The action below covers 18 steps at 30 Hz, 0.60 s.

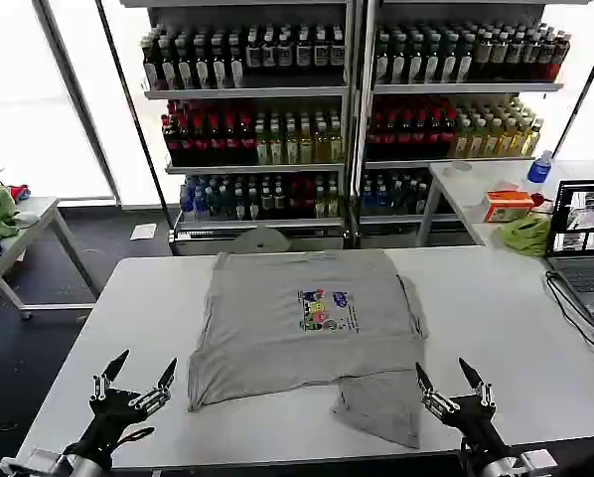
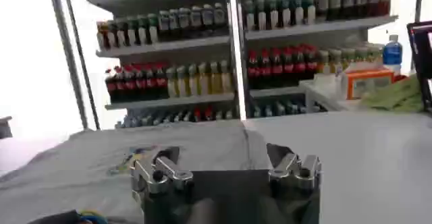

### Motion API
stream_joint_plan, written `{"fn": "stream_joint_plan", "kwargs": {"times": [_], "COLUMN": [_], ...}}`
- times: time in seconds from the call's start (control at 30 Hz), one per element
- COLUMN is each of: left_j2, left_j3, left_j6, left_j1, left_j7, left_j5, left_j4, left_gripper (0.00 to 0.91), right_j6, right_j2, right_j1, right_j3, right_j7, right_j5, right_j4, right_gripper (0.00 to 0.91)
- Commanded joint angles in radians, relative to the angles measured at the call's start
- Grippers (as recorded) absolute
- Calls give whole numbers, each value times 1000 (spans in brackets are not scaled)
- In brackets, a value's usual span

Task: Fold and organize the clothes.

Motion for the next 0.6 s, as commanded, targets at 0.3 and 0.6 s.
{"fn": "stream_joint_plan", "kwargs": {"times": [0.3,0.6], "left_j2": [211,234], "left_j3": [131,210], "left_j6": [274,299], "left_j1": [-54,-87], "left_j7": [-137,-154], "left_j5": [-245,-264], "left_j4": [11,50], "left_gripper": [907,907], "right_j6": [-306,-320], "right_j2": [-49,-40], "right_j1": [73,111], "right_j3": [-55,-163], "right_j7": [169,193], "right_j5": [78,77], "right_j4": [12,-25], "right_gripper": [907,907]}}
